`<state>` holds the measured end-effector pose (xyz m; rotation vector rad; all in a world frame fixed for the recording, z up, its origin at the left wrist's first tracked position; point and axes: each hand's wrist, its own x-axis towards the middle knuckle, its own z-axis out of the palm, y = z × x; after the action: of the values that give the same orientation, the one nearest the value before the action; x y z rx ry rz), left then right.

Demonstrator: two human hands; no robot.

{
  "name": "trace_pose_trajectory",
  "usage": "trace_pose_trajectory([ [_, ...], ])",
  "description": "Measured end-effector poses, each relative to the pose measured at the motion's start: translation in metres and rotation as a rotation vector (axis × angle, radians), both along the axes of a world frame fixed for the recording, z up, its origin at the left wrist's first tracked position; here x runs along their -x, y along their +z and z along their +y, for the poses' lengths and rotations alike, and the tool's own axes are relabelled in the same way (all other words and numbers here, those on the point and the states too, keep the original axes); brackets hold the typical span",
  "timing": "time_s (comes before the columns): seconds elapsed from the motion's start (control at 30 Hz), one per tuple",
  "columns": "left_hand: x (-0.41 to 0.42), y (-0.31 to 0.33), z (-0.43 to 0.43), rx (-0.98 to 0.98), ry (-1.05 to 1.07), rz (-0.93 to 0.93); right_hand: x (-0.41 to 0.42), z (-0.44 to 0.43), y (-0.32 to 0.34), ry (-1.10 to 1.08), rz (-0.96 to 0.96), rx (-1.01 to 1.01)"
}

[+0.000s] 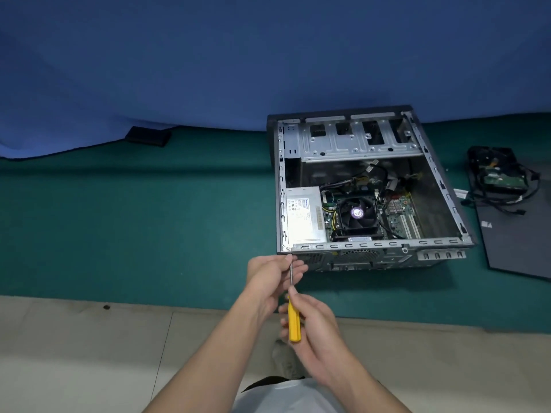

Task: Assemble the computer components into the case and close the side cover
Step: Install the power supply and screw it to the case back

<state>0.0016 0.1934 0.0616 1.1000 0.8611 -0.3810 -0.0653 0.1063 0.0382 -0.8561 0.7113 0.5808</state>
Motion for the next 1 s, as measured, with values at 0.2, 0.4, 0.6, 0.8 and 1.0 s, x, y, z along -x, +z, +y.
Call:
trace_pose_trajectory([
  [0.2,0.004,-0.008,-0.003,0.0,0.035,-0.047,0.006,0.008,-0.005,0.2,-0.165,0.562],
  [0.4,0.004,-0.011,0.002,0.057,0.049,-0.054,0.002,0.002,-0.004,-0.069,0.025,-0.24],
  [0.6,0.004,-0.011,-0.001,0.041,0.088,-0.01,-0.001,-0.009,-0.005,-0.15,0.213,-0.744],
  [0.8,0.002,-0.011,-0.009,-0.062,0.133,-0.032,-0.002,-0.01,-0.001,0.121,-0.068,0.275],
  [1.0,0.0,-0.007,-0.001,0.04,0.013,0.028,-0.007,-0.004,0.007,0.005,0.143,-0.314],
])
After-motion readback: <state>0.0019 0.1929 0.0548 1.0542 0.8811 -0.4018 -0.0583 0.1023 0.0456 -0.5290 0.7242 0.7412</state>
